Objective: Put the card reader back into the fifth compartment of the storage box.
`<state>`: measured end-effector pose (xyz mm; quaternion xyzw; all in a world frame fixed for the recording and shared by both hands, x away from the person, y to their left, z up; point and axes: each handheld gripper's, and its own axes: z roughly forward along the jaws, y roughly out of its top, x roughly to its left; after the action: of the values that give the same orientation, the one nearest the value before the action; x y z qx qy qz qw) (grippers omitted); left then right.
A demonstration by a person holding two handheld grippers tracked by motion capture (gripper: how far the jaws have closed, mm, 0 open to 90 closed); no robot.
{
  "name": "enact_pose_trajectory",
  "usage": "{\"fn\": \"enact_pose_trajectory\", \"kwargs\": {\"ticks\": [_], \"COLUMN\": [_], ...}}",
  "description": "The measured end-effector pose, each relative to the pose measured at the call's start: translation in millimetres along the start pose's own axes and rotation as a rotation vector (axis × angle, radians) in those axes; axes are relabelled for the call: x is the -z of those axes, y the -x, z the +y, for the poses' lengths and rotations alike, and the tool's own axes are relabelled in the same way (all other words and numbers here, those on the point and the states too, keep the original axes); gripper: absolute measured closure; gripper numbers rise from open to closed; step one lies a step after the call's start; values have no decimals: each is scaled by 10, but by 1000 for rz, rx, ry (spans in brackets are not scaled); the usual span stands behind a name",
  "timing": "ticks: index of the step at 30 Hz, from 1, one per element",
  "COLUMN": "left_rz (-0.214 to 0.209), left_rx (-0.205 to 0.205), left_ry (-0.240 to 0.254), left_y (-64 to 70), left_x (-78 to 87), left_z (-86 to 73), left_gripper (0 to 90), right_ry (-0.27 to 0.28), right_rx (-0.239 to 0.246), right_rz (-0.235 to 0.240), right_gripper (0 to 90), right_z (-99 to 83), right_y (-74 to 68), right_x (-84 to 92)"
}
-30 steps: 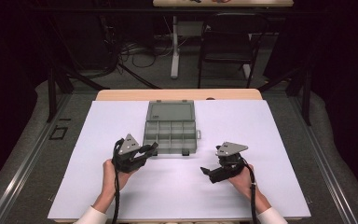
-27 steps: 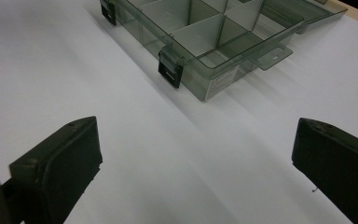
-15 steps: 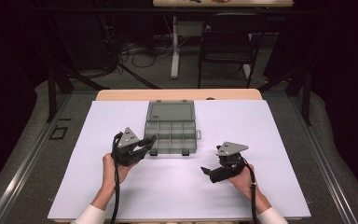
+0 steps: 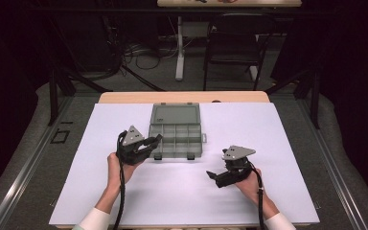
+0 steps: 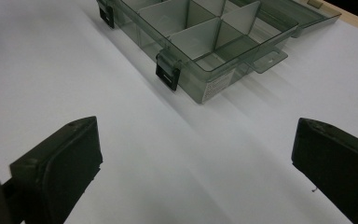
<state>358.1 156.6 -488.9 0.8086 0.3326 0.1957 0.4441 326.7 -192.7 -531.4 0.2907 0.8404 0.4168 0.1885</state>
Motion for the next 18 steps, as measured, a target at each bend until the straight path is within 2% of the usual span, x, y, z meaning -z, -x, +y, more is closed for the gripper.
{"fn": "enact_pose_trajectory", "kwargs": {"ticks": [18], "left_rz": [29], "left_rx": [32], "left_ry": [18], "left_y": [-142], "left_x": [-88], "left_z": [49], "left_gripper": [732], "right_ry": [9], "right_rx": [2], "right_rz": [-4], "right_gripper": [9], "right_z": [14], "right_y": [-6], "right_x": [12]}}
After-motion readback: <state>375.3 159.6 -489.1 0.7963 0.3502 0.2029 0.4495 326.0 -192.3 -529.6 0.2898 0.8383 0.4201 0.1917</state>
